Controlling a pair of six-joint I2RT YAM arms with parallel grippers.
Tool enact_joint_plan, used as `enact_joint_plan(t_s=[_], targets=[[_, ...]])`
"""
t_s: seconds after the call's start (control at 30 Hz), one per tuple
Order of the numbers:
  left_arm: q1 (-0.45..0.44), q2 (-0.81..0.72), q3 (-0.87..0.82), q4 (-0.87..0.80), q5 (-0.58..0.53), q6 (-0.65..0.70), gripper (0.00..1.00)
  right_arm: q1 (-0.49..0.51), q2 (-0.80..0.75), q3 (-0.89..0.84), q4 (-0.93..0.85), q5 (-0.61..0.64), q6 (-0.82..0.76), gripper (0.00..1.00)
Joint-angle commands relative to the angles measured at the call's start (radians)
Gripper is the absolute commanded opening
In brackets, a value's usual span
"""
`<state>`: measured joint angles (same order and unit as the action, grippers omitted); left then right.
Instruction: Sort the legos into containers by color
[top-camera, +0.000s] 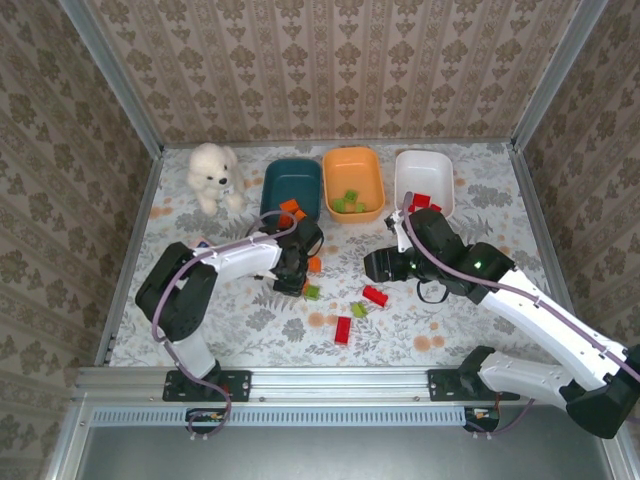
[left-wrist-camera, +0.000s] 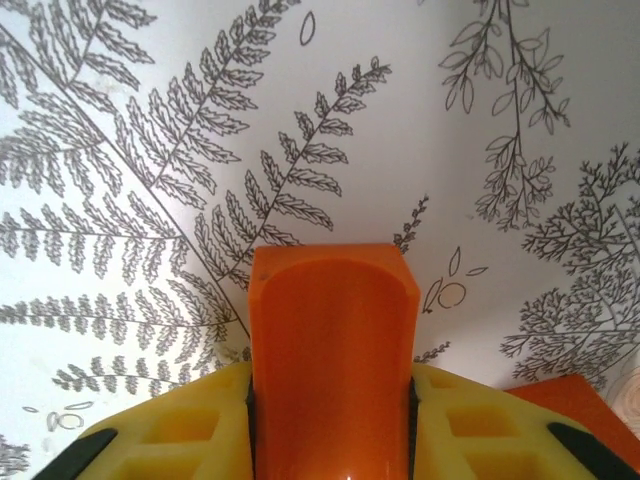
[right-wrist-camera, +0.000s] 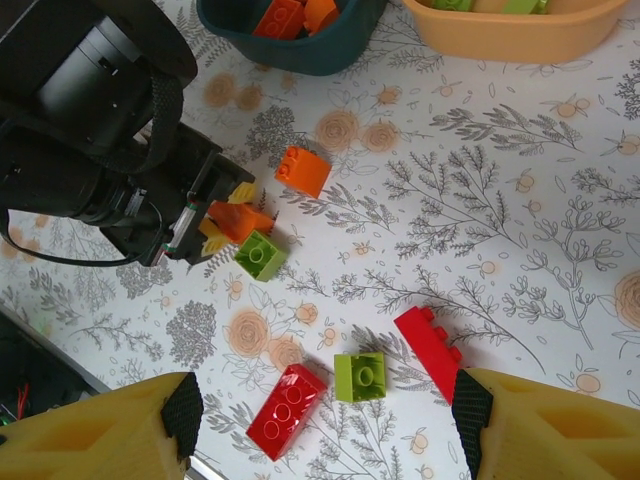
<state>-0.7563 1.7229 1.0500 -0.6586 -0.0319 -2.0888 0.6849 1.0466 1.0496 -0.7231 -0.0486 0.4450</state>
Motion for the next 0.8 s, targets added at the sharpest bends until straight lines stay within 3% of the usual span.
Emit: enact_joint_plan(t_s=[0.0,0.2,0.33,0.57,0.77], targets=[[0.032,-0.05,0.003,-0.029,-0.067,-0.074,0.23,0.005,0.003,0.001,0.002,0.029,0.008,0.7],[0.086,-0.198,0.127,-0.189,-0.21,0.244,0.16,0.005,-0.007,0.015,0.002,0.037,0.002,0.7],[0.166,-0.193,0.243,-0.151,-0.219,0.58,0.13,0.005,0.013,0.035,0.015,0.027,-0.007,0.7],[0.262,0.079,0.607,-0.112,-0.159,1.17,0.13,0.004,0.097,0.117,0.052,-0.031,-0.017,0.7],[0.293,0.296,0.816,-0.013,-0.174,1.393,0.13,0.004,0.13,0.169,0.071,-0.039,0.003,0.7]])
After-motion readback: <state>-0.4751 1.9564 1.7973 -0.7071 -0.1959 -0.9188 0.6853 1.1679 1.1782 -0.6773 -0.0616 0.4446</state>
